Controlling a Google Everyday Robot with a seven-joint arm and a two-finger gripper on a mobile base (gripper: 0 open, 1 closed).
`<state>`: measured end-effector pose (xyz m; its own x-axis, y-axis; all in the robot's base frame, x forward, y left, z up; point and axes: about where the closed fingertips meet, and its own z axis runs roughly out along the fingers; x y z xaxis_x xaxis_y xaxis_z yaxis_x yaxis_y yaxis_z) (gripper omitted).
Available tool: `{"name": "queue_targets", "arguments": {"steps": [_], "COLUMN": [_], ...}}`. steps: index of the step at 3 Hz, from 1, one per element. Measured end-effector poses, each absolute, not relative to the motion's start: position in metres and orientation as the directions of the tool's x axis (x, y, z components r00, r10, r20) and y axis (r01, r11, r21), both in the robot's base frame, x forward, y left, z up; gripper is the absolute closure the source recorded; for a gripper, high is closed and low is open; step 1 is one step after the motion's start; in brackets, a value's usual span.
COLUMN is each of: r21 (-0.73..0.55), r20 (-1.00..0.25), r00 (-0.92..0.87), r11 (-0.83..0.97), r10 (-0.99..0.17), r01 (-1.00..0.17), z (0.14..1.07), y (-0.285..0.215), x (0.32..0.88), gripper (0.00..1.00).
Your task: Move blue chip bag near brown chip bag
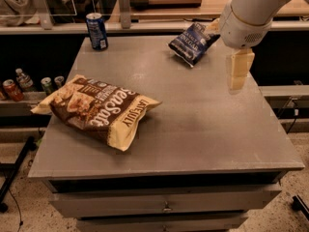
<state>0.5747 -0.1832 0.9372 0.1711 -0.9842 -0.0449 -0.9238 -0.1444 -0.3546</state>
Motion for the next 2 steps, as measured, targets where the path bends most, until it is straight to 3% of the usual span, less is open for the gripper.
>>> {"name": "queue_targets", "arguments": {"steps": [1, 2], "r21": [-0.384, -0.474], "r20": [-0.010, 0.116], "r00": [0.198, 0.261], "r11": [-0.179, -0.284], "r10": [-0.980, -0.958], "r01": [-0.906, -0.833], "z": [0.939, 0.958], "y": [-0.179, -0.174], "x": [0.577, 0.606], "gripper": [0.00, 0.00]}}
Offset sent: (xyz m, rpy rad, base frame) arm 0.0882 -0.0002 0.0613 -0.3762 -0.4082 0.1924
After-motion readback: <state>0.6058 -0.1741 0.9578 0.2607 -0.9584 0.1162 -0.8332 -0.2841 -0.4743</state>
